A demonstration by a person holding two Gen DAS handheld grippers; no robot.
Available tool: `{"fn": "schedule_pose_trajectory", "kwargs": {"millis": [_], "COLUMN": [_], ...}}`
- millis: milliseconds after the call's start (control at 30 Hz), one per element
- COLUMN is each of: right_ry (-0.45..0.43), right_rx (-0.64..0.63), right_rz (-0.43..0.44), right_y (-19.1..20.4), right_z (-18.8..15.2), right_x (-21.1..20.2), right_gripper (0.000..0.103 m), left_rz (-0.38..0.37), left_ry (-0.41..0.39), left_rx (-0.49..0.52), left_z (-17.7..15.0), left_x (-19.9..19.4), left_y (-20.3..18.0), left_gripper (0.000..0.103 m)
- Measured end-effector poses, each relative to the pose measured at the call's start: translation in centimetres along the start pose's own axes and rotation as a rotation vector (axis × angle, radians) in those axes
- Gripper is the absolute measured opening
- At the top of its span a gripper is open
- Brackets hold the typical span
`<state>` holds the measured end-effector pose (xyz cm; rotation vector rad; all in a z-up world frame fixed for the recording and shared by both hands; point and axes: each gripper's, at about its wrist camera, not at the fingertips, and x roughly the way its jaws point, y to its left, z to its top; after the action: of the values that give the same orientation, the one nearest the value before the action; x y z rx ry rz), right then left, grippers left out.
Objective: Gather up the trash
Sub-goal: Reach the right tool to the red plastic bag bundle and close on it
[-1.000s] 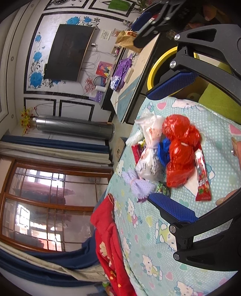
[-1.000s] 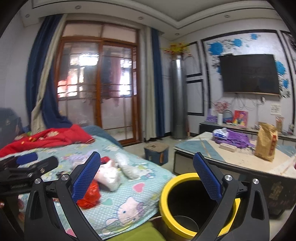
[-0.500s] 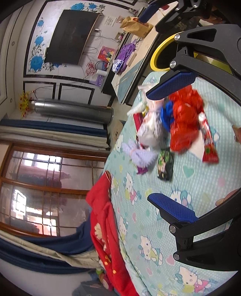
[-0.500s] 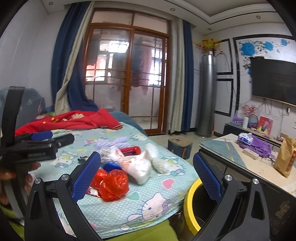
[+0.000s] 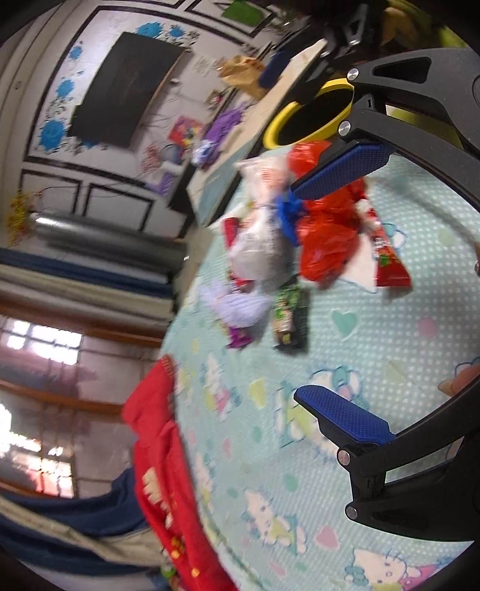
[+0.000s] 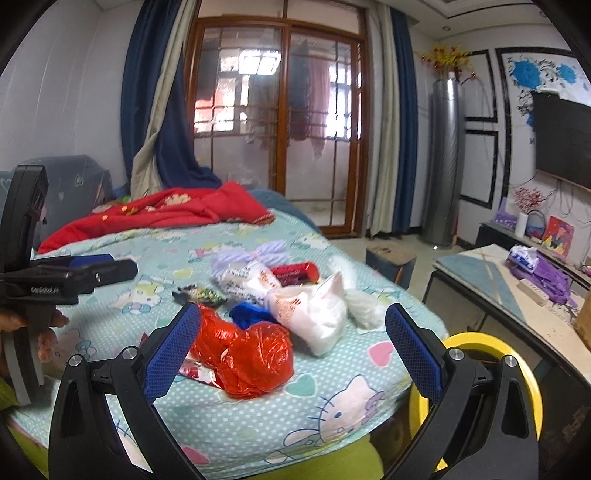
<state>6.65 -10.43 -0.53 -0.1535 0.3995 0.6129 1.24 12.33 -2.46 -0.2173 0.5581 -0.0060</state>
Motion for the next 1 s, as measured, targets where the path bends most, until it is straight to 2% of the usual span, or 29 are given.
{"fn": "schedule_pose_trajectory", "kwargs": {"millis": [100,233,300,500,667,733,833,1000], "right_ry": [0.05,0.115,0.146,0.2,0.22,0.228,0.229,0.217], "right_rx": [0.032,0.066,0.084,0.11,0.109,0.11,0.101,0.065], "right_rz": [0.014,0.051,0.076,0.14,0.183,0.2,0.22,0.243], "right_y": [-0.5,-1.1,-1.3,-1.5,-1.3,-1.2,-0.9,-0.2], "right_z": [-0.4,-0.9,-1.2,-1.9,-2.2,-2.3,-2.3,-2.3], "right_x": [1.5,3.0,3.7,5.3,5.6,5.6,5.5,4.8], "right_gripper": [0.096,0.087,0.082,0.063,0.045,0.034,0.026,0.017], "left_rz": [-0.053,-0.099,-0.115,-0.145,-0.169,-0.177,-0.177,-0.18], "left_ry": [0.099,0.178,0.204,0.262,0.307,0.316,0.325,0.334], "left_rx": [0.009,0.021,0.028,0.044,0.052,0.065,0.08,0.074], "left_z": [-1.2,-2.5,-3.1,-4.0,-4.3,-4.4,-4.5,-4.4], "left_x": [1.6,2.7,3.1,4.1,4.9,5.0,5.1,4.9], "left_y": [0.0,-0.4,-0.6,-0.9,-1.3,-1.6,-1.9,-2.0], "left_gripper": [0.092,0.091,0.083,0.07,0.06,0.055,0.045,0.022]}}
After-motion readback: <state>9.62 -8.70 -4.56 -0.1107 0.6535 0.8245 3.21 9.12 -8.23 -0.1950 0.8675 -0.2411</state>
